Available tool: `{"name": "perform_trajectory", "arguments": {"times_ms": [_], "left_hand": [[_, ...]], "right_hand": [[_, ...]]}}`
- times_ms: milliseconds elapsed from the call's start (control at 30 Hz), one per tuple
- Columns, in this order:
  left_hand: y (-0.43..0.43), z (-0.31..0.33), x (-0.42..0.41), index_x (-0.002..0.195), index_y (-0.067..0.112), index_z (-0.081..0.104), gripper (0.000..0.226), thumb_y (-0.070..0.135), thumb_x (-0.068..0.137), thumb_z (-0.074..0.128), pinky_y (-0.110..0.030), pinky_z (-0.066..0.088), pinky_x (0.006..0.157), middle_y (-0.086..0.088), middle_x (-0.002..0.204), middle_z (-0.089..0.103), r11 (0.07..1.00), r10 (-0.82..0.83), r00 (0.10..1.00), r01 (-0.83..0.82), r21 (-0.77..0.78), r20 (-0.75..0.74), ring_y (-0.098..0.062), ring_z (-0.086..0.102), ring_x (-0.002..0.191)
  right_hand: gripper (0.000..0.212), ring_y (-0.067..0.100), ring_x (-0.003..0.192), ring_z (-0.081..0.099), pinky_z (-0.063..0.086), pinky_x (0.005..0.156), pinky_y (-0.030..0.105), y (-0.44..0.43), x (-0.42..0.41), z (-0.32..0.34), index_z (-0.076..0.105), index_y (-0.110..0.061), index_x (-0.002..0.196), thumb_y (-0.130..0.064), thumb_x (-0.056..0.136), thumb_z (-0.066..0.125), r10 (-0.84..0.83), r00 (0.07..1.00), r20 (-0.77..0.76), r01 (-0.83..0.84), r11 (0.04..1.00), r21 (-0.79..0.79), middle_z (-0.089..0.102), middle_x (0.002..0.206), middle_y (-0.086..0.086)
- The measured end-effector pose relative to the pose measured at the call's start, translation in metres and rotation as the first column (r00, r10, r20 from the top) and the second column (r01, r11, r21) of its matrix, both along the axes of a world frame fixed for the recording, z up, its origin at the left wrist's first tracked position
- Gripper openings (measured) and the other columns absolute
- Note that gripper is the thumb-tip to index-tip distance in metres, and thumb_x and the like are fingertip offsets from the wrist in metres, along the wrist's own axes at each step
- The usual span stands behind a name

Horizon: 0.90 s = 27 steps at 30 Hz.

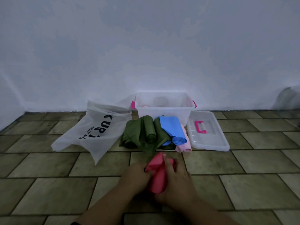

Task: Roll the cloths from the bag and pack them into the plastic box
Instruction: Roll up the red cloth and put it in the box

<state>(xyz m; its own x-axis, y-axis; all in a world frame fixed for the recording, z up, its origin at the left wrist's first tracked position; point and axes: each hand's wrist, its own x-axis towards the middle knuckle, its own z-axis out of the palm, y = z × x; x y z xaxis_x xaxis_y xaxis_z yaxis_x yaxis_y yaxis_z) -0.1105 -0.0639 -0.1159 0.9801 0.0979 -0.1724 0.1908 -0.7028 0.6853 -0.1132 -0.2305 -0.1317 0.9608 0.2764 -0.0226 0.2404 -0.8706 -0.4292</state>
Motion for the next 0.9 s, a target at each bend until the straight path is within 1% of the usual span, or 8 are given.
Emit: {"name": "perform_trajectory", "arguments": {"times_ms": [167,233,300,333,433,567,667,900], "left_hand": [[0.017,-0.004,-0.006,0.073,0.025,0.050,0.016,0.024,0.090,0.049,-0.031,0.048,0.065,0.003,0.075,0.056,0.970,0.150,0.984,-0.164,0.177,0.093,-0.016,0.056,0.072],[0.014,0.002,-0.015,0.087,0.021,0.056,0.004,0.024,0.088,0.053,-0.035,0.050,0.074,0.001,0.089,0.058,0.944,0.186,0.922,-0.263,0.198,0.341,-0.020,0.057,0.083],[0.003,0.012,-0.025,0.105,0.019,0.060,0.022,0.031,0.087,0.056,-0.027,0.044,0.086,0.003,0.104,0.059,0.971,0.009,0.763,-0.162,0.178,0.646,-0.014,0.055,0.096],[-0.005,0.018,-0.032,0.112,0.023,0.059,0.029,0.039,0.089,0.053,-0.018,0.037,0.092,0.010,0.111,0.057,0.984,-0.126,0.724,0.005,0.177,0.678,-0.006,0.052,0.102],[-0.026,0.015,-0.046,0.129,0.042,0.042,0.046,0.062,0.087,0.043,-0.010,0.027,0.099,0.033,0.136,0.030,0.928,-0.370,0.812,0.344,0.142,0.452,0.006,0.036,0.124],[-0.021,-0.004,-0.034,0.139,0.040,0.030,0.053,0.062,0.091,0.035,-0.019,0.028,0.102,0.017,0.151,0.028,0.946,-0.291,0.938,0.252,0.206,0.187,-0.006,0.033,0.134],[-0.005,-0.010,-0.021,0.148,0.036,0.023,0.058,0.060,0.095,0.022,-0.034,0.012,0.115,0.012,0.158,0.017,0.866,-0.320,0.946,0.312,0.390,-0.044,-0.006,0.017,0.143],[0.005,-0.017,-0.011,0.150,0.037,0.015,0.055,0.041,0.097,0.029,-0.044,0.008,0.116,0.016,0.159,0.006,0.781,-0.375,0.923,0.362,0.509,-0.080,-0.006,0.009,0.145]], "right_hand": [[0.123,0.026,0.131,0.033,0.029,0.110,0.040,-0.011,0.004,-0.003,-0.005,-0.047,0.144,-0.074,0.040,0.056,-0.004,1.000,-0.017,0.003,0.999,-0.054,0.018,0.148,0.004],[0.122,0.026,0.130,0.034,0.029,0.110,0.039,-0.012,0.003,-0.004,-0.004,-0.047,0.143,-0.076,0.041,0.055,-0.004,1.000,-0.018,0.003,0.998,-0.059,0.018,0.146,0.003],[0.119,0.026,0.128,0.037,0.029,0.110,0.040,-0.010,0.002,-0.004,0.000,-0.047,0.143,-0.077,0.041,0.052,-0.008,1.000,0.005,0.009,0.998,-0.057,0.021,0.143,0.002],[0.114,0.026,0.127,0.038,0.029,0.109,0.040,-0.010,0.002,-0.003,0.003,-0.046,0.143,-0.077,0.043,0.049,-0.007,1.000,0.028,0.008,0.998,-0.058,0.023,0.142,0.001],[0.095,0.024,0.134,0.031,0.026,0.110,0.041,-0.011,0.004,-0.002,0.007,-0.042,0.144,-0.069,0.056,0.031,0.054,0.996,0.074,-0.046,0.994,-0.100,0.020,0.145,0.004],[0.097,0.027,0.137,0.023,0.031,0.109,0.036,-0.010,0.007,0.001,0.014,-0.031,0.143,-0.066,0.059,0.046,0.127,0.990,0.055,-0.125,0.992,-0.034,0.017,0.144,0.006],[0.105,0.025,0.129,0.033,0.039,0.099,0.028,-0.013,0.005,0.003,0.020,-0.036,0.141,-0.067,0.048,0.056,0.144,0.989,0.029,-0.144,0.989,-0.022,0.018,0.141,0.005],[0.111,0.027,0.136,0.025,0.032,0.106,0.033,-0.020,-0.001,0.003,0.017,-0.046,0.141,-0.074,0.040,0.052,0.087,0.996,-0.033,-0.092,0.982,-0.167,0.009,0.150,0.007]]}}
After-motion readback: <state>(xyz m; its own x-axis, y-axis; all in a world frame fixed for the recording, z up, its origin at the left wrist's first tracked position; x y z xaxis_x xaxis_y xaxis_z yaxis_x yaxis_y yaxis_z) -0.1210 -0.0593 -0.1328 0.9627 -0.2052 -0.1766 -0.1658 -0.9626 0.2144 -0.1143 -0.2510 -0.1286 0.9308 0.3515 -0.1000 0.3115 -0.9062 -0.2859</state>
